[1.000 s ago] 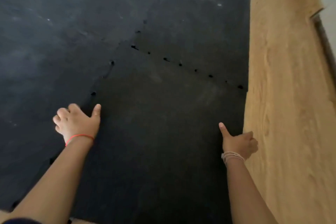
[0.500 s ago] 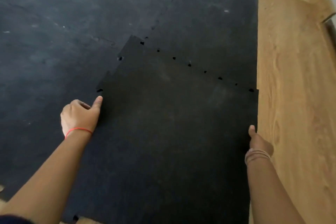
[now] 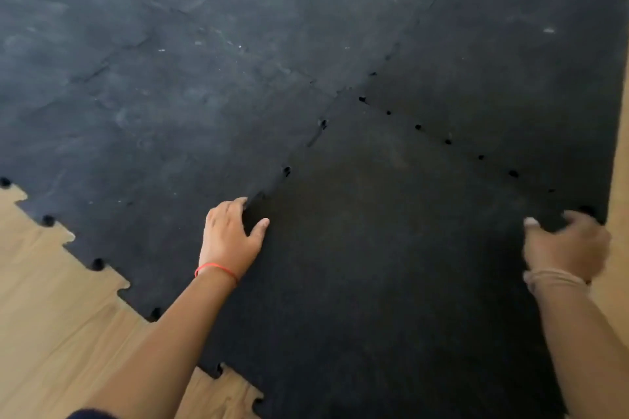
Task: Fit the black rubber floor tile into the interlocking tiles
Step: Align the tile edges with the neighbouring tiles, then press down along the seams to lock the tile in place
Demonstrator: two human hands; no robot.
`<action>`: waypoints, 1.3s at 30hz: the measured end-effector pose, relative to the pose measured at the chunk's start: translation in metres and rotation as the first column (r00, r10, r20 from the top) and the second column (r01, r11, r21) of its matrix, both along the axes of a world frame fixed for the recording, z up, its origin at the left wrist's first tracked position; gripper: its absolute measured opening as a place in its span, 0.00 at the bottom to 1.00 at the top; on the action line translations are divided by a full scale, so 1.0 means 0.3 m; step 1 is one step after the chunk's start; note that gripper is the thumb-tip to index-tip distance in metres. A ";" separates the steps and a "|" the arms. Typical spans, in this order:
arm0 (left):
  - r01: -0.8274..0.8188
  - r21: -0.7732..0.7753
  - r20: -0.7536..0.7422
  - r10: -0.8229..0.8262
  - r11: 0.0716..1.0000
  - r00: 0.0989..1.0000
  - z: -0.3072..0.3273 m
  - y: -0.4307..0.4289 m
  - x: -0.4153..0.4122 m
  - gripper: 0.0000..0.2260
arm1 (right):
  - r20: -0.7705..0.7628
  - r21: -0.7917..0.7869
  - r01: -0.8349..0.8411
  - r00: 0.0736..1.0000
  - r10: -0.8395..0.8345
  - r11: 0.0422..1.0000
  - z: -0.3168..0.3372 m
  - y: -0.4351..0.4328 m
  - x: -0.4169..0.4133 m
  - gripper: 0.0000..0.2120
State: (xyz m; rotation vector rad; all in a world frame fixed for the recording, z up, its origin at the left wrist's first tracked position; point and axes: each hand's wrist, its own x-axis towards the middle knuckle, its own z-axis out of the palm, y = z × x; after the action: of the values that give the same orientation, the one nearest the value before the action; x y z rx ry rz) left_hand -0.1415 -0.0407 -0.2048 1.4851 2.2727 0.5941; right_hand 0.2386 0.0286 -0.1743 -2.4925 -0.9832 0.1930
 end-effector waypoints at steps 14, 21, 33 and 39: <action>-0.532 0.078 -0.018 0.534 0.843 0.845 -0.077 -0.346 -0.006 0.13 | 0.189 -0.517 -0.856 -0.106 0.976 0.007 -0.028 0.276 -0.948 0.29; -0.600 0.129 0.031 0.602 0.789 0.798 -0.085 -0.364 0.005 0.16 | 0.184 -0.357 -0.934 -0.052 0.982 0.018 -0.083 0.258 -0.862 0.29; -0.765 0.059 0.293 0.721 0.642 0.628 -0.108 -0.493 0.109 0.18 | 0.170 -0.200 -0.980 -0.037 0.985 -0.002 -0.151 0.170 -0.820 0.25; -0.768 0.280 0.415 0.649 0.576 0.638 -0.068 -0.449 0.071 0.08 | 0.092 -0.059 -0.992 0.108 0.990 0.114 -0.145 0.198 -0.847 0.20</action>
State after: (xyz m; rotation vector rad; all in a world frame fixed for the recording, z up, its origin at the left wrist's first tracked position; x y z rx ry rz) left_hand -0.1201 -0.1755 -0.2253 0.4468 2.5567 1.5272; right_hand -0.0156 0.0881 -0.2177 -1.2849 -2.5856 0.4422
